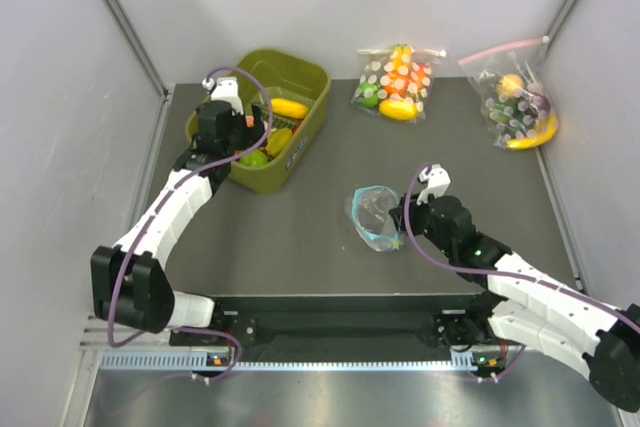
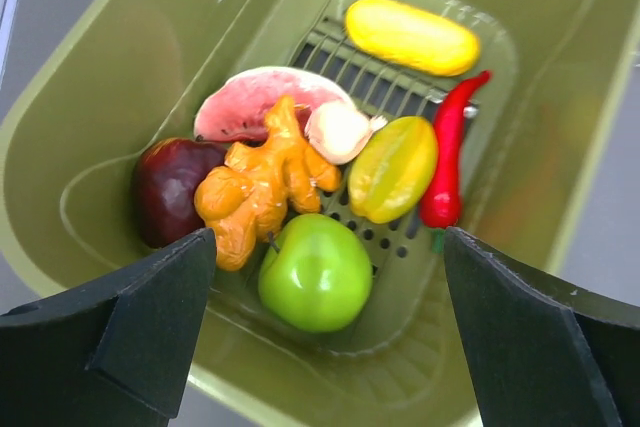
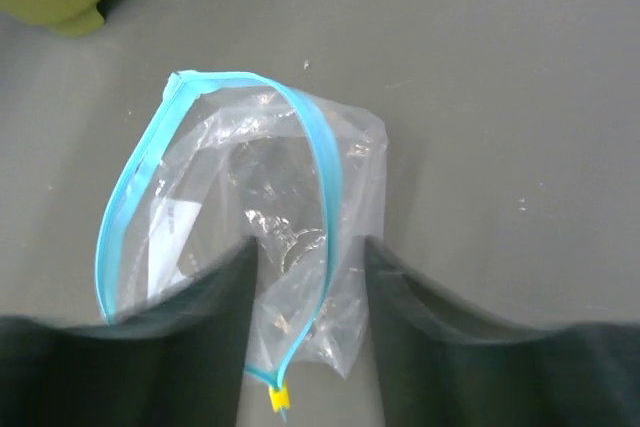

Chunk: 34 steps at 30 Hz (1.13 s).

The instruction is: Open the zip-top bag and remove the fake food

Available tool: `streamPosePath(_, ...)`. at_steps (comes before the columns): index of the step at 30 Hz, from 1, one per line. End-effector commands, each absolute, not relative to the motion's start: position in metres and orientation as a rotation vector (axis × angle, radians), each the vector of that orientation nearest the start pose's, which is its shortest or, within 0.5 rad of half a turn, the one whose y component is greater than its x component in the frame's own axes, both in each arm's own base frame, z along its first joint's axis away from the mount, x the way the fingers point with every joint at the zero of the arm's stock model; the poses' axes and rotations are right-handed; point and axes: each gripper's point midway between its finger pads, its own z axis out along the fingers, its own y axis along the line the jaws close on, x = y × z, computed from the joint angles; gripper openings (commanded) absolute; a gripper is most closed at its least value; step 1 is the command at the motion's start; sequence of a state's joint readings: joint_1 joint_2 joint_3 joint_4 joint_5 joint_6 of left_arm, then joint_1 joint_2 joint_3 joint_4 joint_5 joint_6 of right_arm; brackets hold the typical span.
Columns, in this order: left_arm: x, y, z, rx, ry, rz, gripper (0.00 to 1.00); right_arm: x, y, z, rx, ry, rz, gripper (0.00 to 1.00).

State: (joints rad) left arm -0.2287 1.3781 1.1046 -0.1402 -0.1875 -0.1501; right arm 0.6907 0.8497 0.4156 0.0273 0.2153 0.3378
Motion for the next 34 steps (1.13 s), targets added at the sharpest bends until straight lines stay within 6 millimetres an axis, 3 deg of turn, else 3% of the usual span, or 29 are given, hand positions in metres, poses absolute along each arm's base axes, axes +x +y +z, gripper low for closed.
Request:
streamPosePath(1, 0.414, -0.078, 0.259, -0.047, 1.897, -0.140, 0.99, 0.258, 0.178, 0.171, -0.221, 1.887, 0.476, 0.51)
streamPosePath(4, 0.406, -0.084, 0.266, -0.036, 1.907, -0.185, 0.99, 0.255, 0.174, 0.181, -0.237, 1.870, 0.468, 0.76)
streamPosePath(7, 0.395, -0.086, 0.265, -0.038, 1.946, -0.209, 0.99, 0.254, 0.167, 0.196, -0.229, 1.838, 0.443, 0.92)
streamPosePath(10, 0.383, -0.087, 0.269, -0.043, 1.954, -0.239, 0.99, 0.256, 0.155, 0.215, -0.201, 1.787, 0.394, 1.00)
streamPosePath(16, 0.357, -0.088, 0.290, -0.047, 1.923, -0.294, 0.99, 0.261, 0.127, 0.258, -0.141, 1.673, 0.282, 1.00)
streamPosePath(20, 0.345, -0.085, 0.292, -0.034, 1.961, -0.279, 0.99, 0.269, 0.113, 0.277, -0.114, 1.629, 0.255, 1.00)
streamPosePath(27, 0.335, -0.091, 0.291, 0.000, 1.984, -0.291, 0.99, 0.285, 0.107, 0.281, -0.121, 1.638, 0.316, 1.00)
streamPosePath(34, 0.330, -0.089, 0.297, 0.009, 1.979, -0.284, 0.99, 0.287, 0.096, 0.278, -0.115, 1.650, 0.340, 1.00)
